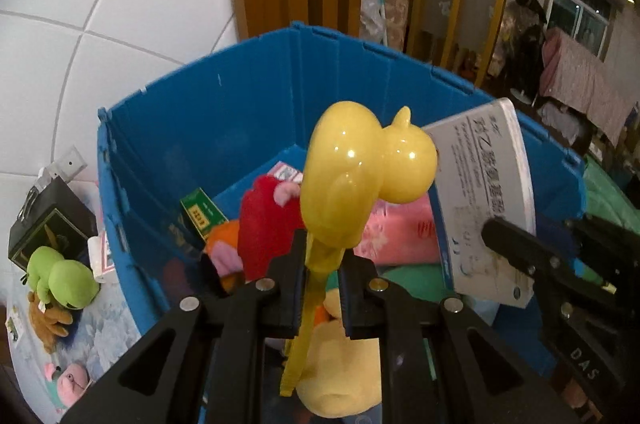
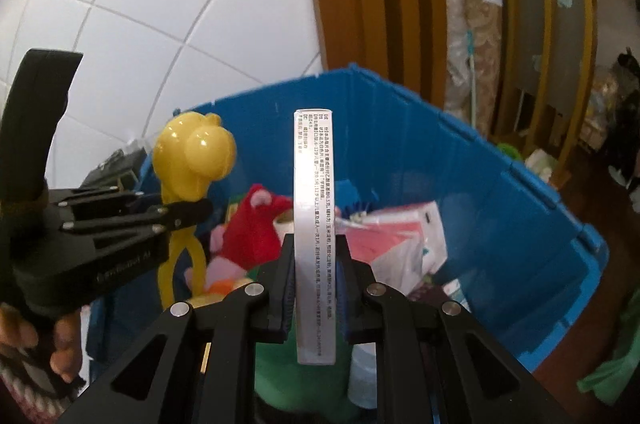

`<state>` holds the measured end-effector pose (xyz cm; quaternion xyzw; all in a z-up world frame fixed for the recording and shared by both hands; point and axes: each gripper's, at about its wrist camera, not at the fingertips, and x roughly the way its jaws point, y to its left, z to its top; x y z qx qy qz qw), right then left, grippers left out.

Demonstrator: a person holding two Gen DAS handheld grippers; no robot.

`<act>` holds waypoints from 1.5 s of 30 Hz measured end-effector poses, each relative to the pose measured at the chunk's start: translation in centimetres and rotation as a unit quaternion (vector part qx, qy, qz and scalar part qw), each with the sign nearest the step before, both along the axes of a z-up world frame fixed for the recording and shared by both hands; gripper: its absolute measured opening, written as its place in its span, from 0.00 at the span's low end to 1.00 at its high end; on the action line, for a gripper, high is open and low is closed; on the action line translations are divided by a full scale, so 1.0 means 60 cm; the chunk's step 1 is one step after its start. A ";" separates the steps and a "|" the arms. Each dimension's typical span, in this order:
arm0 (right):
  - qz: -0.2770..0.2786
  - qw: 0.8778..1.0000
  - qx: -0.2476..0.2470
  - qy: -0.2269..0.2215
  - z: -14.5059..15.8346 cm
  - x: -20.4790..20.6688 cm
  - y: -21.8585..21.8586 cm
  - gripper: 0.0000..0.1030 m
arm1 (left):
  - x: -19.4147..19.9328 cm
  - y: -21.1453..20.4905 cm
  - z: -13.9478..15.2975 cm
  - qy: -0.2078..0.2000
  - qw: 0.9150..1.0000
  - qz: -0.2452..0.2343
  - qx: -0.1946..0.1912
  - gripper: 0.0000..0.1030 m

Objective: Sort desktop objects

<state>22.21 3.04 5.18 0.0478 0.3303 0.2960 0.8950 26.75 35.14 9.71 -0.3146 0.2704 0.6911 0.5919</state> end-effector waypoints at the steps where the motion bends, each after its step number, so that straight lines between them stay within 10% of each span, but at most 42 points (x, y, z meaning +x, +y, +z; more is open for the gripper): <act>1: 0.003 1.000 -0.002 0.002 -0.003 0.000 0.001 0.16 | 0.004 -0.004 -0.002 0.008 1.000 0.002 -0.002 0.13; 11: 0.025 0.999 -0.018 0.021 -0.021 -0.001 0.013 0.17 | 0.000 -0.032 -0.004 0.021 1.000 0.013 0.009 0.17; 16: 0.035 0.999 -0.029 0.022 -0.026 0.007 0.019 0.18 | -0.002 -0.048 -0.005 0.025 0.999 0.021 0.022 0.48; 20: 0.043 0.998 -0.037 0.028 -0.037 0.006 0.029 0.20 | 0.000 -0.064 -0.002 0.033 0.999 0.020 0.035 0.51; 27: 0.036 0.998 -0.050 0.019 -0.035 -0.009 0.029 0.74 | -0.008 -0.097 0.011 0.035 0.997 0.033 0.057 0.52; 33: 0.022 0.998 -0.056 0.001 -0.016 -0.043 0.020 1.00 | -0.013 -0.144 0.028 0.036 0.995 0.034 0.091 0.72; 45: 0.004 0.998 -0.064 -0.012 0.009 -0.113 0.036 1.00 | -0.034 -0.209 0.042 0.046 0.991 0.031 0.122 0.74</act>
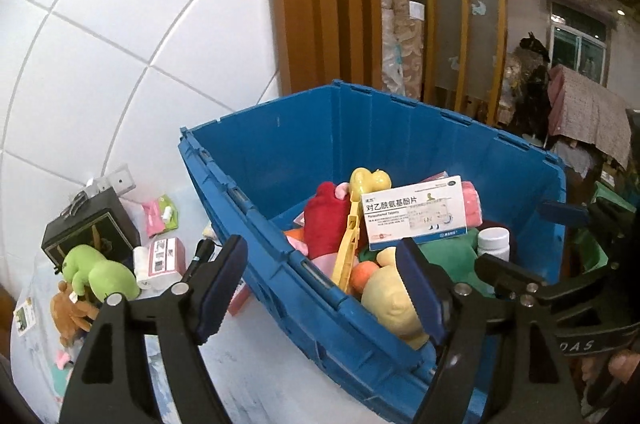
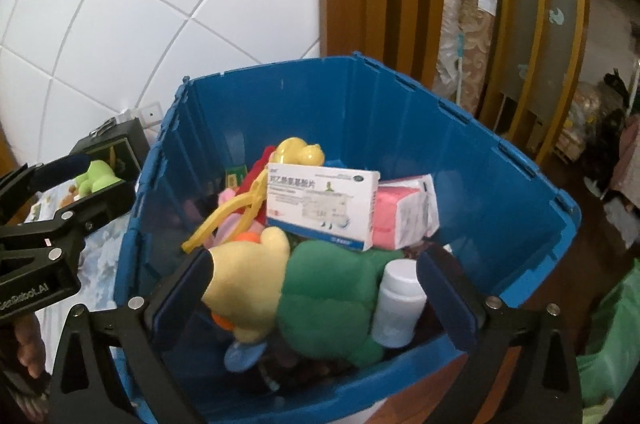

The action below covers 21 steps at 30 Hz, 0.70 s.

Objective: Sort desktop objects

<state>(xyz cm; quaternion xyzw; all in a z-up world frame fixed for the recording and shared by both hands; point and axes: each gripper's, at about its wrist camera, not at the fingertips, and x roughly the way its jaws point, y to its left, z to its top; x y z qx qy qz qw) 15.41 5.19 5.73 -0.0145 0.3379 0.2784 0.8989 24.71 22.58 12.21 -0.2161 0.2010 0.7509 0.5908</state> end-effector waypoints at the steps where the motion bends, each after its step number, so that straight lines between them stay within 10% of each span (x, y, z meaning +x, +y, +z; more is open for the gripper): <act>1: -0.001 1.000 -0.002 -0.002 0.001 -0.006 0.002 1.00 | 0.002 -0.003 0.000 0.003 1.000 -0.001 -0.002 0.74; 5: -0.016 1.000 -0.014 -0.013 0.010 -0.030 0.006 1.00 | 0.003 -0.010 -0.002 0.001 1.000 -0.010 -0.007 0.74; 6: 0.062 0.998 -0.019 -0.014 0.012 -0.034 0.004 1.00 | 0.003 -0.012 -0.002 0.000 1.000 -0.012 -0.007 0.74; 21: 0.022 1.000 -0.016 -0.016 0.028 -0.059 -0.021 1.00 | 0.000 -0.031 0.005 -0.005 1.000 -0.017 0.003 0.74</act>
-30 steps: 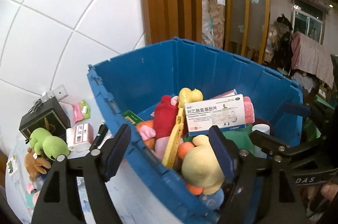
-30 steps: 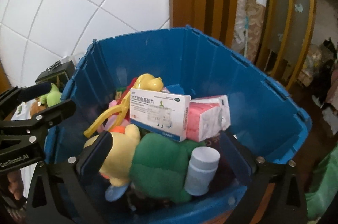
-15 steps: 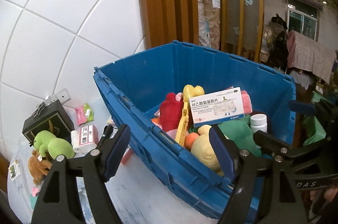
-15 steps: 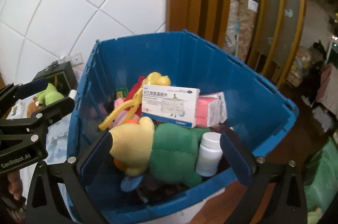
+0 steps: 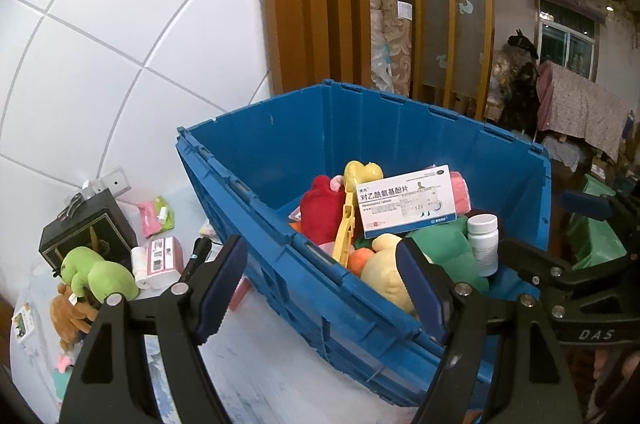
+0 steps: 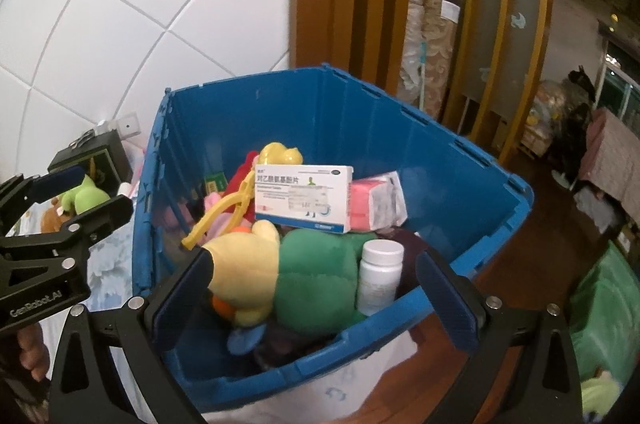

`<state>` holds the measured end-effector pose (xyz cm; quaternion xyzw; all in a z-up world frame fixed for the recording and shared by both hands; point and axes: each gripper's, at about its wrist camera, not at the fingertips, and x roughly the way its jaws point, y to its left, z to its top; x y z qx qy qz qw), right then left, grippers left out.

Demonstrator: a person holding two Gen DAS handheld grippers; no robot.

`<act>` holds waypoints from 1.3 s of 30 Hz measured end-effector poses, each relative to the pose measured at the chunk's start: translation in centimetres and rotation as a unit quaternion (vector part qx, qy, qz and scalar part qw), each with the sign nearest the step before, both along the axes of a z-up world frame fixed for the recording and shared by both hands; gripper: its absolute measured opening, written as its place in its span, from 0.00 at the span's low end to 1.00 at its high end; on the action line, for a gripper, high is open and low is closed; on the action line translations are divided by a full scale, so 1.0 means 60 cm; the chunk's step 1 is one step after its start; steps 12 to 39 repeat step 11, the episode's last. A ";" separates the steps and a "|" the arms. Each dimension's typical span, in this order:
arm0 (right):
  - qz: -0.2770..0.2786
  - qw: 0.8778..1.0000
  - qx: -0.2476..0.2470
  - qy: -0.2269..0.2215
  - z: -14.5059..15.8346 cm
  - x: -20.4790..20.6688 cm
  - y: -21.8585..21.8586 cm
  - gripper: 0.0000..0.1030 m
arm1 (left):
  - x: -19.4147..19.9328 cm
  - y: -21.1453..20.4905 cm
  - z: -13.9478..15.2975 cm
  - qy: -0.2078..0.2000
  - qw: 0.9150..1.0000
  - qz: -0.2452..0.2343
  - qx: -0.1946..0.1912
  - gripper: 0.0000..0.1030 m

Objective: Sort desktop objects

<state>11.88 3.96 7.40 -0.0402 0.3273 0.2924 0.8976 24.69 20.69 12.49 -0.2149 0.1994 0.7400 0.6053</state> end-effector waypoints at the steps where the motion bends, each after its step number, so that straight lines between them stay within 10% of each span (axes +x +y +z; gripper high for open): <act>1: 0.000 1.000 0.001 0.001 0.000 0.001 0.000 1.00 | 0.000 -0.001 0.002 0.001 1.000 0.001 0.002 0.74; 39: 0.006 1.000 0.002 0.002 0.000 0.001 0.007 1.00 | -0.002 -0.007 0.004 0.000 1.000 0.008 0.005 0.74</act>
